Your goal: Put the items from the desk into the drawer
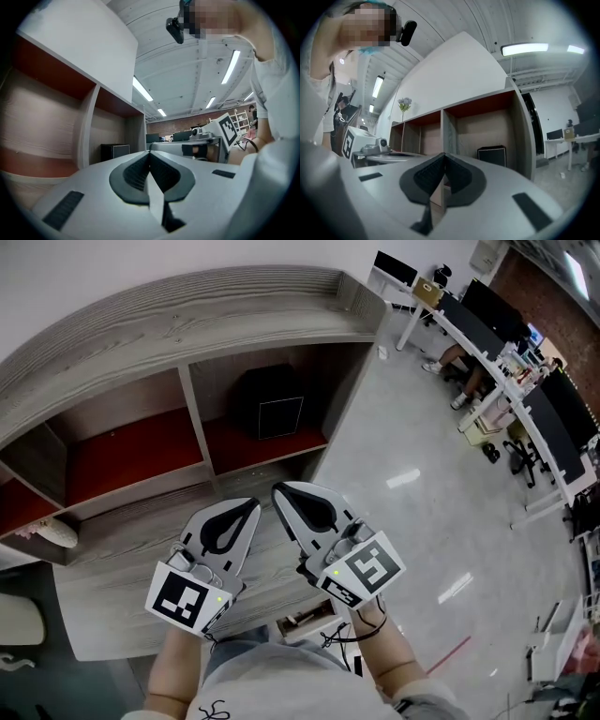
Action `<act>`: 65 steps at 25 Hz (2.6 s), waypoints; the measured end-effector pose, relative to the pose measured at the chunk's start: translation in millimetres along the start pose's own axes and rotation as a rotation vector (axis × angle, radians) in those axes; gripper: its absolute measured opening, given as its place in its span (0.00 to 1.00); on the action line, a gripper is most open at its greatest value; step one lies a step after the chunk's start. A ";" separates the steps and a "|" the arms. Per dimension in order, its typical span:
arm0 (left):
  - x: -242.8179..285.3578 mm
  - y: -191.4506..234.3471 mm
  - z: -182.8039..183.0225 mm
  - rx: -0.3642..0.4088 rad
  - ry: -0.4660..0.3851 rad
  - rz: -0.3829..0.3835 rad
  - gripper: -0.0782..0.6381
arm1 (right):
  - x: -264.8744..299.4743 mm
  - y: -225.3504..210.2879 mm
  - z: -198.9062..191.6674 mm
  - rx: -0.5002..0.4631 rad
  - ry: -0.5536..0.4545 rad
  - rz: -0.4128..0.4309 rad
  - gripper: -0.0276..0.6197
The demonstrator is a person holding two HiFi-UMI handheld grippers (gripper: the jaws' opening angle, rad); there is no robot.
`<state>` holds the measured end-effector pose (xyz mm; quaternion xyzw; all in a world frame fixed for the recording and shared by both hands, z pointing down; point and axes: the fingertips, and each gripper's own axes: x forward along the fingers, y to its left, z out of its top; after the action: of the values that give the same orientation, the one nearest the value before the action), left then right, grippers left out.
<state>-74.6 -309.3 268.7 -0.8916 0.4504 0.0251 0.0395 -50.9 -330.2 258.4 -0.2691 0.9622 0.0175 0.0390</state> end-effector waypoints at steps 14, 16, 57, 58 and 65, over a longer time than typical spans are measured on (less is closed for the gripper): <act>-1.2 34.5 -12.5 -0.073 -0.009 -0.056 0.12 | 75.3 -64.3 9.2 -0.117 0.123 -0.138 0.08; -2.0 39.2 -13.6 -0.074 -0.015 -0.054 0.12 | 84.2 -73.0 11.1 -0.126 0.145 -0.152 0.12; -12.4 63.4 -1.1 -0.047 -0.030 -0.017 0.12 | 139.1 -102.3 -15.1 -0.242 0.482 -0.223 0.16; -12.7 63.8 -0.6 -0.043 -0.032 -0.015 0.12 | 137.6 -101.1 -14.6 -0.248 0.481 -0.222 0.16; -13.6 61.7 1.0 -0.039 -0.037 -0.014 0.12 | 126.3 -90.9 -10.3 -0.260 0.477 -0.191 0.12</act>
<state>-132.3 -334.7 265.9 -0.8947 0.4429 0.0498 0.0306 -112.1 -473.7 256.8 -0.3577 0.9042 0.0730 -0.2216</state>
